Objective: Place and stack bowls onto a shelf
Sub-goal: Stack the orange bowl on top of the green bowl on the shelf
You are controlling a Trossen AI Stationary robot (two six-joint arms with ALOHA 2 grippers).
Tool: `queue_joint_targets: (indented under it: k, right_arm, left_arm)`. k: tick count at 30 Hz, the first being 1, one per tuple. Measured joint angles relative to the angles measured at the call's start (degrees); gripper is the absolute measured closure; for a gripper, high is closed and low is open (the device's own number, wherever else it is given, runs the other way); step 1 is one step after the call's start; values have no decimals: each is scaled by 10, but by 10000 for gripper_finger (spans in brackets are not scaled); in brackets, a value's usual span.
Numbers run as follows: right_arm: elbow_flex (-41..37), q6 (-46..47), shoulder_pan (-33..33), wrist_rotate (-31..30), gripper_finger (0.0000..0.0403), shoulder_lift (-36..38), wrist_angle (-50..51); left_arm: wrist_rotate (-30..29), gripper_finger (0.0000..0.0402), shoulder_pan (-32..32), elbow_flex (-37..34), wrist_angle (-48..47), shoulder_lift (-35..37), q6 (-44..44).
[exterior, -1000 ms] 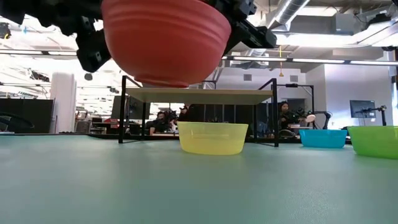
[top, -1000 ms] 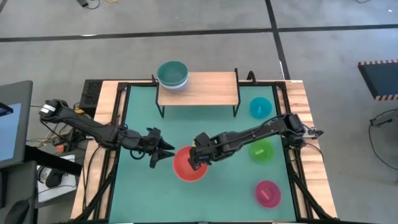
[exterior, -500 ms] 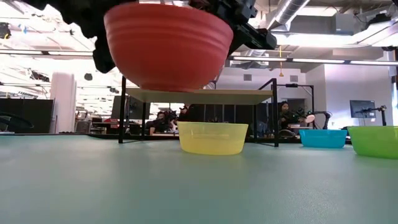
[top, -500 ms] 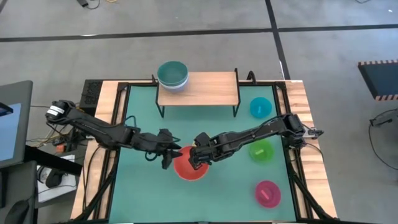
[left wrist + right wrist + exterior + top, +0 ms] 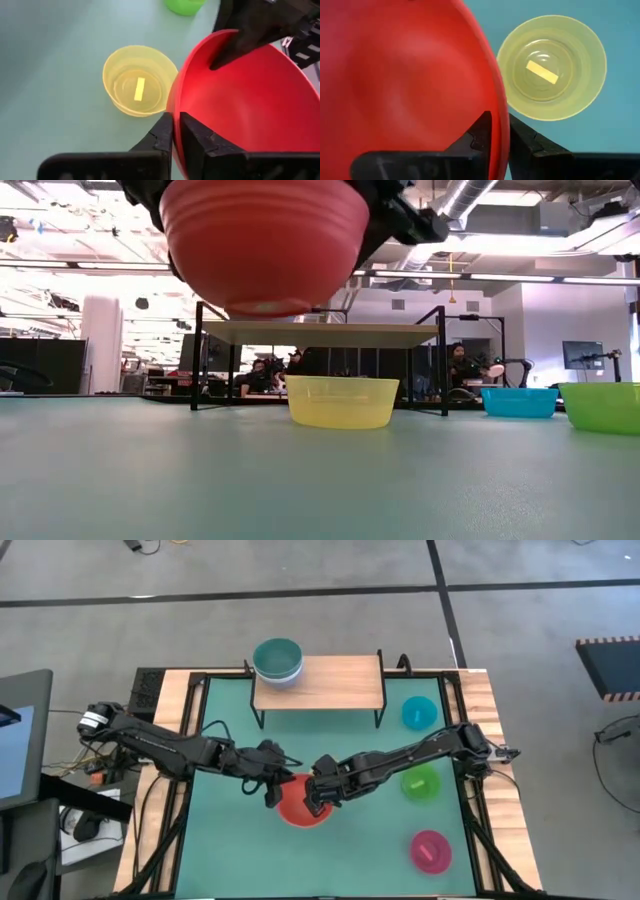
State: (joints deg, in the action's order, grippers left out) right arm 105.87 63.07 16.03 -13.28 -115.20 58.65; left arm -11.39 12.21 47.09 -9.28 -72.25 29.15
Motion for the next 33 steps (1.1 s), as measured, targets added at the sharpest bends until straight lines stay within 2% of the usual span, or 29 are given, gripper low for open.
queue_joint_targets:
  k: [8, 14, 18, 22, 28, 33]
  right_arm:
    - [95, -14, 1, -35, 264, 1, 98]
    - [176, -44, 1, -68, 216, 3, 123]
    - [226, -49, 1, -96, 204, 3, 135]
    - [269, -49, 1, -121, 205, 3, 167]
    - [279, -49, 10, -136, 211, 34, 205]
    - [280, -29, 25, -184, 211, 66, 298]
  left_arm:
    - [33, 401, -23, 1, 1, 6, -12]
    - [36, 401, -47, 28, -50, 20, -49]
    - [23, 401, -73, 86, -124, 23, -105]
    - [-11, 401, -117, 175, -209, 24, -187]
    - [-19, 401, -234, 308, -310, 21, -261]
    - [-17, 401, -342, 388, -325, 19, -319]
